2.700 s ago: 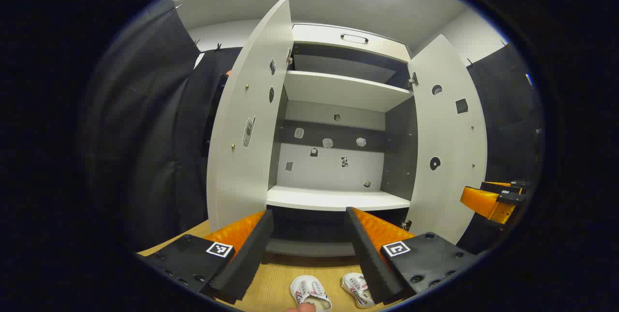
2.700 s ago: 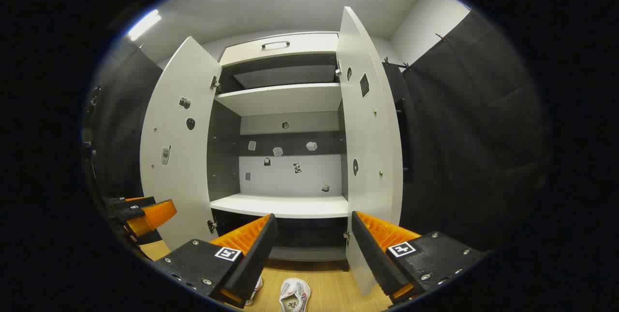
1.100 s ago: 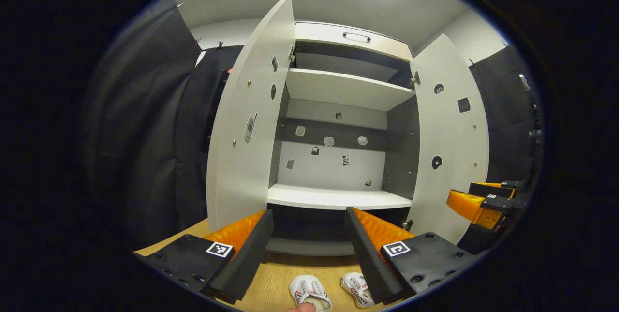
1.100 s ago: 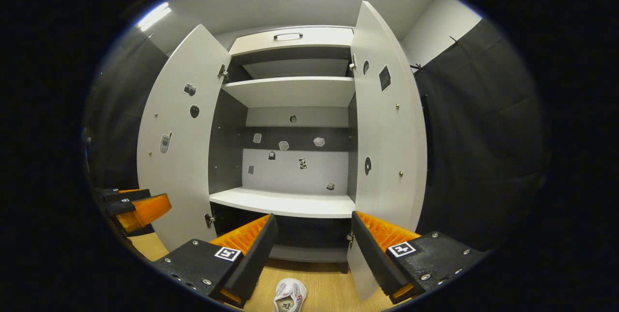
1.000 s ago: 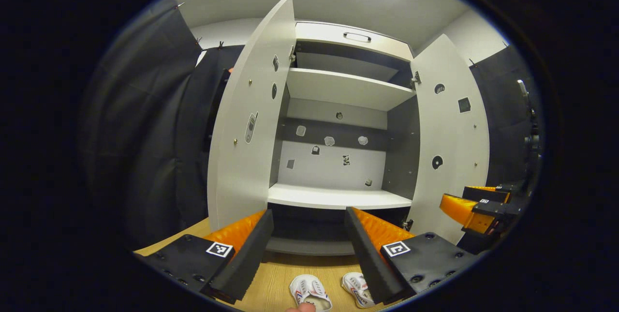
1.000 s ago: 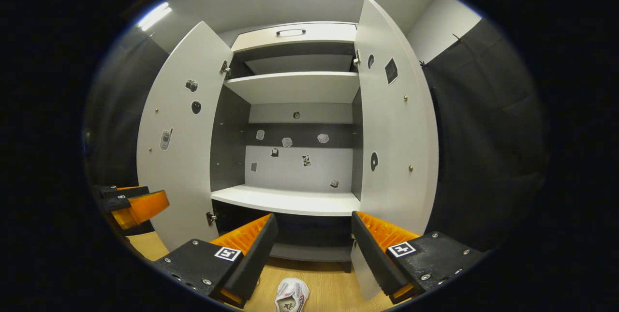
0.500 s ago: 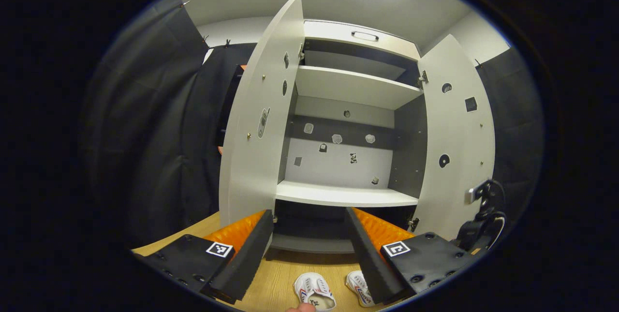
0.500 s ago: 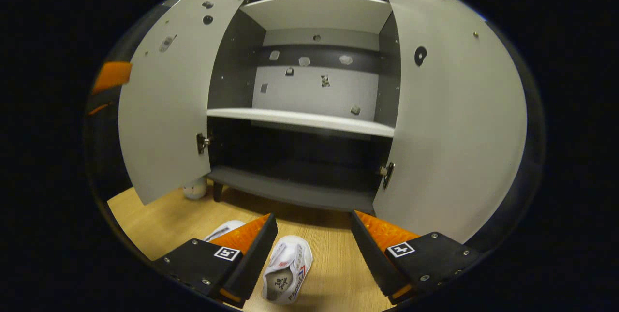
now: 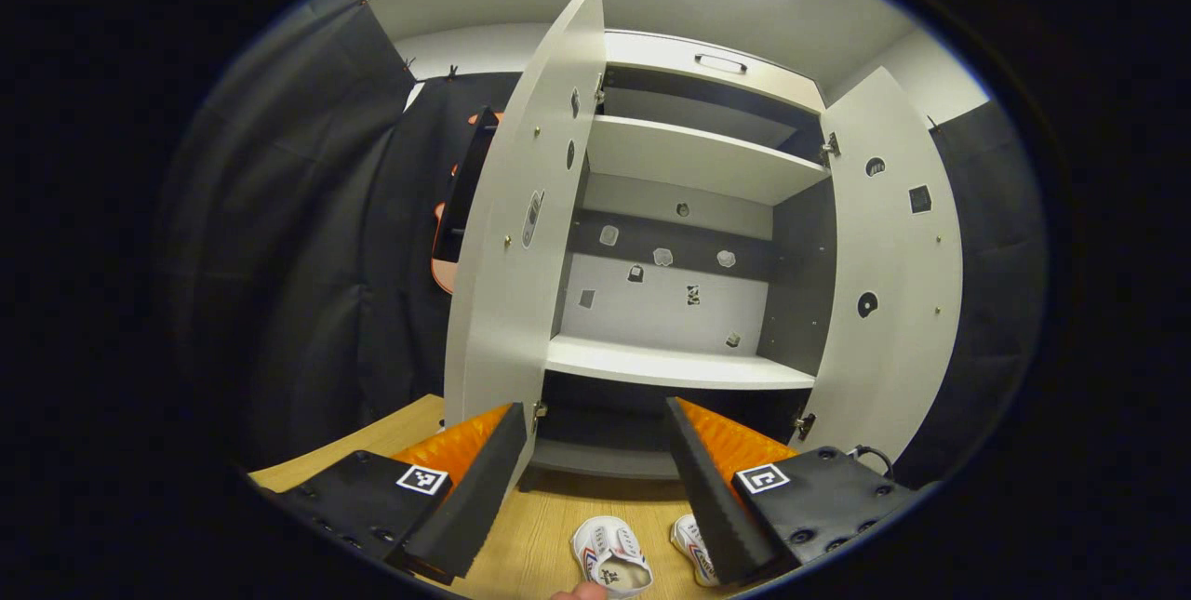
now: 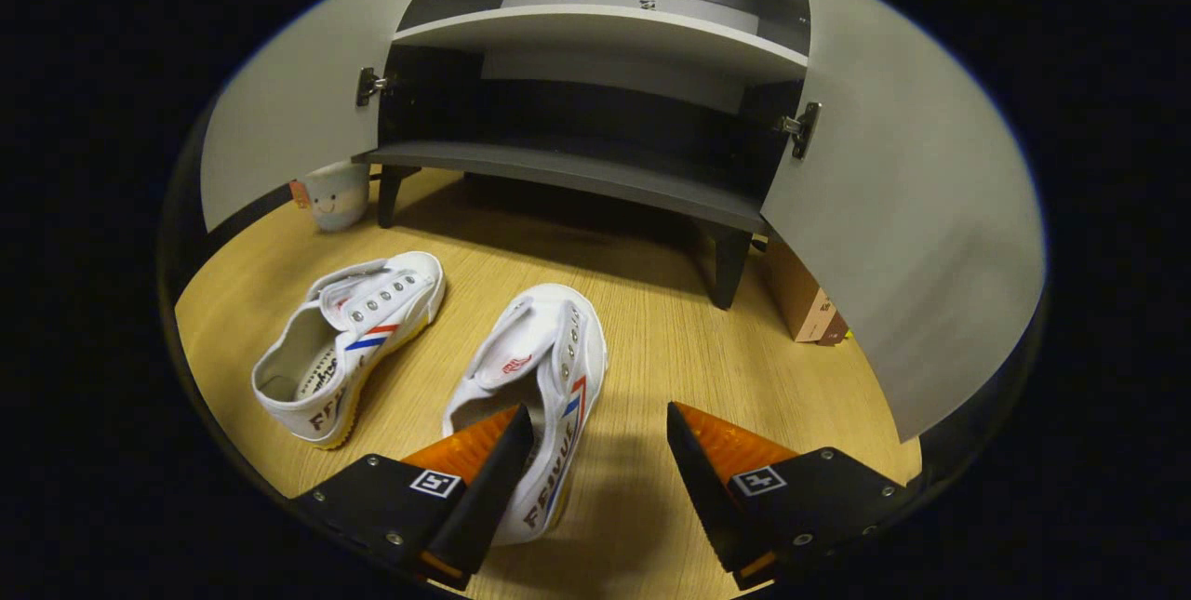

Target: Grab one shoe with the right hand and put it into the shoe cabinet, grab the other shoe with the left hand and put it into the shoe cabinet; then close the right door with the right hand and the left door with the left hand.

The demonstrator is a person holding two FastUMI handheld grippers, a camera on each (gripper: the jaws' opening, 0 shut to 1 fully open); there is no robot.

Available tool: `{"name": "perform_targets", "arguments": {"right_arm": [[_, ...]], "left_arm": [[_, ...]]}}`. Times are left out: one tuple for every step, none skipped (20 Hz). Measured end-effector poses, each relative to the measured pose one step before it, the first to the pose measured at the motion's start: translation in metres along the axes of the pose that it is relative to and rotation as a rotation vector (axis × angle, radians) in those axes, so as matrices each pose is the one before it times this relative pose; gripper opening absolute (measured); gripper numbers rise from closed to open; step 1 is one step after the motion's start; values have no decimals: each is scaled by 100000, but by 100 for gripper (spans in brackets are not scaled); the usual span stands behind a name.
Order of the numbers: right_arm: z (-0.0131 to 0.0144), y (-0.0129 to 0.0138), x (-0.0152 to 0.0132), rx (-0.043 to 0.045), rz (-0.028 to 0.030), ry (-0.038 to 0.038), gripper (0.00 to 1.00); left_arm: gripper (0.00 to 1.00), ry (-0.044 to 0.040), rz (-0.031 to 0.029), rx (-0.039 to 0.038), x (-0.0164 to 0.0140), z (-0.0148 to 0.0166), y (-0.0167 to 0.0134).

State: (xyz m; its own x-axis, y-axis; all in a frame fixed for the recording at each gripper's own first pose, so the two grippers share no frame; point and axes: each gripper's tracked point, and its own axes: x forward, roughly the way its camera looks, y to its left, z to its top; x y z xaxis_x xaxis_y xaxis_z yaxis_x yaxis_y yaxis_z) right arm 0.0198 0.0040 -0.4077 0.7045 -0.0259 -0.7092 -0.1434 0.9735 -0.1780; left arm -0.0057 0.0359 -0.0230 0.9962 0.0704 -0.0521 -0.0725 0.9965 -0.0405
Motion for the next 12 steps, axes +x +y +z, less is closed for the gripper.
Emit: {"name": "perform_targets", "arguments": {"right_arm": [[254,-45,725,1039,460,-67,88],[241,-121,825,54,128,-520,87],[197,55,803,377,1109,210,85],[-21,420,729,1175,1861,231,84],[189,-23,835,694,394,-278,81],[124,-23,675,633,705,-480,78],[182,331,406,738,2054,-384,71],[174,204,179,472,1325,-483,70],[64,286,322,-322,1971,-577,63],[76,387,48,-130,2150,-232,55],[-44,123,215,-279,357,-268,51],[146,-225,29,109,-596,-432,43]], "left_arm": [[96,-211,-317,128,-36,132,-75],[96,-260,-325,170,-49,155,-102],[96,-100,-305,155,6,-12,-62],[96,-2,-350,100,-104,65,-157],[96,80,-196,62,-69,-39,-105],[96,140,-69,-45,-140,76,-119],[96,191,-100,-43,-70,-101,-46],[96,93,148,141,-127,43,-8],[96,28,183,206,-89,-28,51],[96,103,142,226,-47,20,-21],[96,211,232,224,-40,-64,64],[96,242,217,135,-100,-39,0]]}}
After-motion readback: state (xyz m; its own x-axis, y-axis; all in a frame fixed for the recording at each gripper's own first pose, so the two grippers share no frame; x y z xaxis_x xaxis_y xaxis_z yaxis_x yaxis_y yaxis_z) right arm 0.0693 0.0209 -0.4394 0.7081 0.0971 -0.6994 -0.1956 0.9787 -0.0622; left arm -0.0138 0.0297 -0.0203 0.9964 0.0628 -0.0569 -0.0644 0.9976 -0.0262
